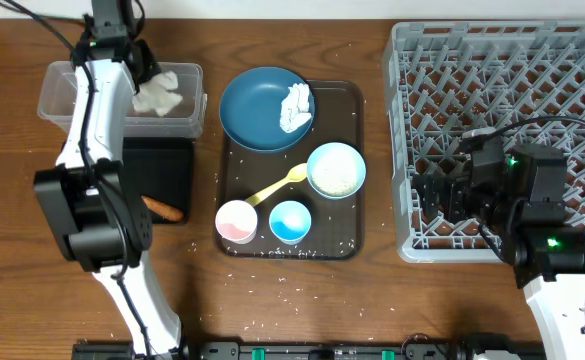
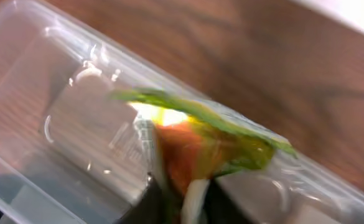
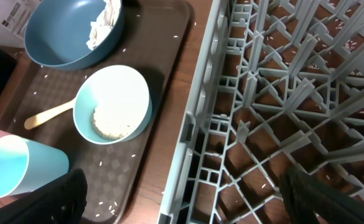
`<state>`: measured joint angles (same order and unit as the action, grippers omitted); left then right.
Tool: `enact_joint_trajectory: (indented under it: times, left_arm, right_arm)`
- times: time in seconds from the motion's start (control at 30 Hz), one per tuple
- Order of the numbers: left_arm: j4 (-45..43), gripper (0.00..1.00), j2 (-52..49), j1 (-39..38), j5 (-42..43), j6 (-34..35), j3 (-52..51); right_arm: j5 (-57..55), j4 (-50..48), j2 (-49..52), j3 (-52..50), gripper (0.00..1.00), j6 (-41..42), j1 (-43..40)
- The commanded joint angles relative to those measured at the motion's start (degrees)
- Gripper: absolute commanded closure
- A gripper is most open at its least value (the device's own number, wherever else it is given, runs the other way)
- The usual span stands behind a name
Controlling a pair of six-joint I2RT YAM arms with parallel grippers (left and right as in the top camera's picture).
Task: Sort waste into correct bins and load items into the dishwasher rack
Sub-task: 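Carry the snack wrapper and tissue into the clear plastic bin, then grasp the remaining tissue on the blue plate and drop it in the bin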
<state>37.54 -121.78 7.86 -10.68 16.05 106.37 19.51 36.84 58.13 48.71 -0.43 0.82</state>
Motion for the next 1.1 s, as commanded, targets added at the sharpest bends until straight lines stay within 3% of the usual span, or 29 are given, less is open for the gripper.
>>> enact_joint_trajectory:
  times: [0.0, 0.13, 0.2, 0.37, 0.53, 0.87, 1.07]
  left_arm:
    - [-0.09, 0.54, -0.15, 0.22, -0.94, 2.08, -0.17]
    - [-0.09, 0.34, 1.05, 0.15, -0.94, 2.08, 0.02]
    - [-0.07, 0.30, 2.05, 0.00, -0.39, 2.05, 0.15]
    - [0.85, 0.29, 6.25, -2.25, 5.68, 0.90, 0.15]
    - [0.96, 0.29, 7.26, -8.76, 19.32, -7.98, 0.07]
    - [0.44, 0.29, -2.73, -22.56, 19.30, -9.14, -0.13]
    - [-2.27, 0.29, -8.02, -26.95, 19.17, -8.74, -0.13]
  right_arm:
    - [0.02, -0.09, 0.02, 0.79, 0.03, 0.59, 0.00]
    - [0.02, -0.11, 0.02, 0.79, 0.03, 0.59, 0.00]
    - [0.02, -0.11, 0.02, 0.79, 0.02, 0.59, 0.00]
    - [0.02, -0.13, 0.02, 0.79, 0.02, 0.59, 0.00]
    - [0.02, -0.39, 0.02, 0.79, 0.02, 0.59, 0.00]
    - [0.00, -0.20, 0.02, 0.79, 0.01, 0.59, 0.00]
    - [0.00, -0.11, 0.02, 0.79, 0.01, 0.59, 0.00]
